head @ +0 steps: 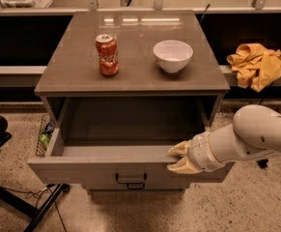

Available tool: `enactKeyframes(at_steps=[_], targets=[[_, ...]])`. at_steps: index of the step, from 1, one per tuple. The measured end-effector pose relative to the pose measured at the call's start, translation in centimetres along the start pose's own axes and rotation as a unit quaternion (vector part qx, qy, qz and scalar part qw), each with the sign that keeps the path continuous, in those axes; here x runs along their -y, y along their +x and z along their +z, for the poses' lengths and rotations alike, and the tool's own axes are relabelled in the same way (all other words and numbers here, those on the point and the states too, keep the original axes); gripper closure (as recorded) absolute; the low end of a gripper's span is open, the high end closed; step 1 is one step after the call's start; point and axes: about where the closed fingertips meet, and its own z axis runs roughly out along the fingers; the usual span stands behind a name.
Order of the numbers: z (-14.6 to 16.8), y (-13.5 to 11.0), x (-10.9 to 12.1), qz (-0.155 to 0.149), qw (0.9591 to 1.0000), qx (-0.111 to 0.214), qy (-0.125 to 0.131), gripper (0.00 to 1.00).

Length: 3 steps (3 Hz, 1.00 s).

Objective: Open top drawer

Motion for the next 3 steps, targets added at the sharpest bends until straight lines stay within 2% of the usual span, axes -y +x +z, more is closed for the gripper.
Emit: enactKeyframes(at_steps=[1, 2, 3], targets=[[-1.0, -0.8, 1.3, -0.011, 0.9996, -0.025, 0.002, 1.00], [-1.1, -0.9, 1.5, -0.013, 0.9995, -0.029, 0.003, 1.00], [-2.1, -1.6, 2.1, -0.019, 0.9988, -0.045, 0.002, 1.00]])
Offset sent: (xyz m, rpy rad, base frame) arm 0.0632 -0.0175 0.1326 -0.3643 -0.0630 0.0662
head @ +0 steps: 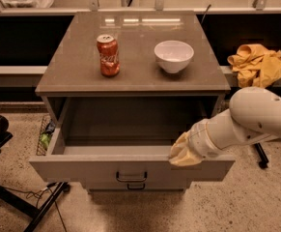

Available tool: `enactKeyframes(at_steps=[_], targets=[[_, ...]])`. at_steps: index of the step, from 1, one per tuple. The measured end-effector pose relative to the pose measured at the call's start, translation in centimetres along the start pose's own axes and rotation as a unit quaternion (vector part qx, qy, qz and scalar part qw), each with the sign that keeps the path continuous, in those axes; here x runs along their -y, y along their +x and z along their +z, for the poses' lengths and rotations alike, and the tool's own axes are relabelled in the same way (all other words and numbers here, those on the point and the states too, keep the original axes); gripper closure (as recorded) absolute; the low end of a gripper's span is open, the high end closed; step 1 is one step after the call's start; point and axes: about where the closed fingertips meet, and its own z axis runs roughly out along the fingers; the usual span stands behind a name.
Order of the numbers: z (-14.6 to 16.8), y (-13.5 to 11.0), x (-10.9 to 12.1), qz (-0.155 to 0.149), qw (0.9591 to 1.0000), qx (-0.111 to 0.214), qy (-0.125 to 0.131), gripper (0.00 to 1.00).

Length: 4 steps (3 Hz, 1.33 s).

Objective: Open top drawer

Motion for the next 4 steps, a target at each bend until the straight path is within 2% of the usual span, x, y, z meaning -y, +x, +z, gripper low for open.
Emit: enactKeyframes(at_steps=[1, 2, 3, 4], targets=[[-0.2, -0.1, 0.1, -0.001, 1.0000, -0.003, 0.000, 1.00], [-4.2, -2.4, 2.6, -0.023, 0.9978, -0.062, 0.007, 1.00], [-5.0, -2.8, 3.0, -0.031, 0.9943, -0.102, -0.004, 1.00], [-4.5, -2.7, 3.7, -0.027, 0.9943, -0.100, 0.025, 1.00]])
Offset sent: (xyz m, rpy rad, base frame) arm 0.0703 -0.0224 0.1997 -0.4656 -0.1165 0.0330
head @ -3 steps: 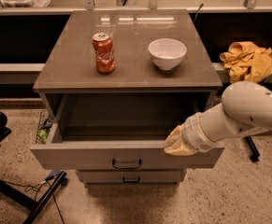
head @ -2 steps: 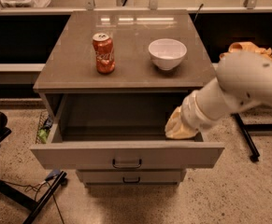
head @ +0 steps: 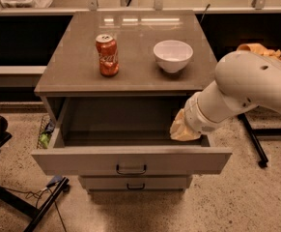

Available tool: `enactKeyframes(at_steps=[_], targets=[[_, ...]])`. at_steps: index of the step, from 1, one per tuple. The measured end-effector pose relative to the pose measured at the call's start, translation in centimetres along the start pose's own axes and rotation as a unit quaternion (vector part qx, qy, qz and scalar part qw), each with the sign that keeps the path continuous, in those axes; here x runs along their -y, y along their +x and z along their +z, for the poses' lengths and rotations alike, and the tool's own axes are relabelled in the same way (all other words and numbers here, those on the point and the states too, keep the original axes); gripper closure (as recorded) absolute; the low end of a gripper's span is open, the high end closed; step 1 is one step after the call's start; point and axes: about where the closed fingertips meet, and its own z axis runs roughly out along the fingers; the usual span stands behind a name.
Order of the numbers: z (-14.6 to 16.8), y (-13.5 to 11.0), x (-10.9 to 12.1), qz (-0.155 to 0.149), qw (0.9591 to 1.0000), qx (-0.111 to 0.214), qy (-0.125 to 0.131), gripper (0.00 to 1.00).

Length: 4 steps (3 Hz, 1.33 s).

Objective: Open top drawer

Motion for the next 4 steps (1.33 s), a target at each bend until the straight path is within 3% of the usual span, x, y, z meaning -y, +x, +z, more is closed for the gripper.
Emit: enactKeyframes(at_steps=[1, 3, 4], targets=[[4.5, -0.2, 5.0, 0.009, 0.9975, 0.034, 0.061, 1.00], [6.6, -0.2, 4.9, 0.013, 0.9984, 0.023, 0.051, 1.00], [10.2, 0.7, 4.6, 0.023, 0.9993, 0.010, 0.029, 1.00]])
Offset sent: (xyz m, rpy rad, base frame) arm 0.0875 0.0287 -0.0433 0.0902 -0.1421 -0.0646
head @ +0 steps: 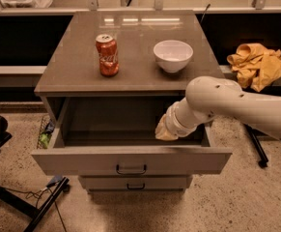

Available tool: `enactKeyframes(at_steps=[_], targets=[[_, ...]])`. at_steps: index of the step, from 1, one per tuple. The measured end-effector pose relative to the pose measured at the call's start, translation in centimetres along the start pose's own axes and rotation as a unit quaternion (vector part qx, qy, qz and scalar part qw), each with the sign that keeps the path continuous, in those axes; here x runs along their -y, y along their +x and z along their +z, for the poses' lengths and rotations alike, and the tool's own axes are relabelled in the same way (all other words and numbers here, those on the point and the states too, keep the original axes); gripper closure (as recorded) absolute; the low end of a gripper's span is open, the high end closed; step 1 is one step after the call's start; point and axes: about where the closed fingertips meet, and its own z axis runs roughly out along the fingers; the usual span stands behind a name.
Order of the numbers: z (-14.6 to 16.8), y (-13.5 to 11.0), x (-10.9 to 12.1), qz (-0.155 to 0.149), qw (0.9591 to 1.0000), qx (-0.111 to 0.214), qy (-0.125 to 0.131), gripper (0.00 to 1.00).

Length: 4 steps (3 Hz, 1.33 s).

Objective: Open top drawer

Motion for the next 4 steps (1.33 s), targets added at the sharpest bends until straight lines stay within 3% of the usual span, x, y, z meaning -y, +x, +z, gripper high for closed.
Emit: enactKeyframes(at_steps=[1, 2, 3, 4], targets=[[1.8, 0.9, -0.8, 0.012, 0.9998, -0.003, -0.016, 1.00], [1.1, 3.4, -3.5, 0.040, 0.9985, -0.015, -0.034, 1.00], [1.1, 3.5, -3.7, 0.041, 0.9984, -0.016, -0.035, 1.00], [-0.5, 5.6, -8.3, 0.082, 0.9947, -0.022, -0.059, 1.00]])
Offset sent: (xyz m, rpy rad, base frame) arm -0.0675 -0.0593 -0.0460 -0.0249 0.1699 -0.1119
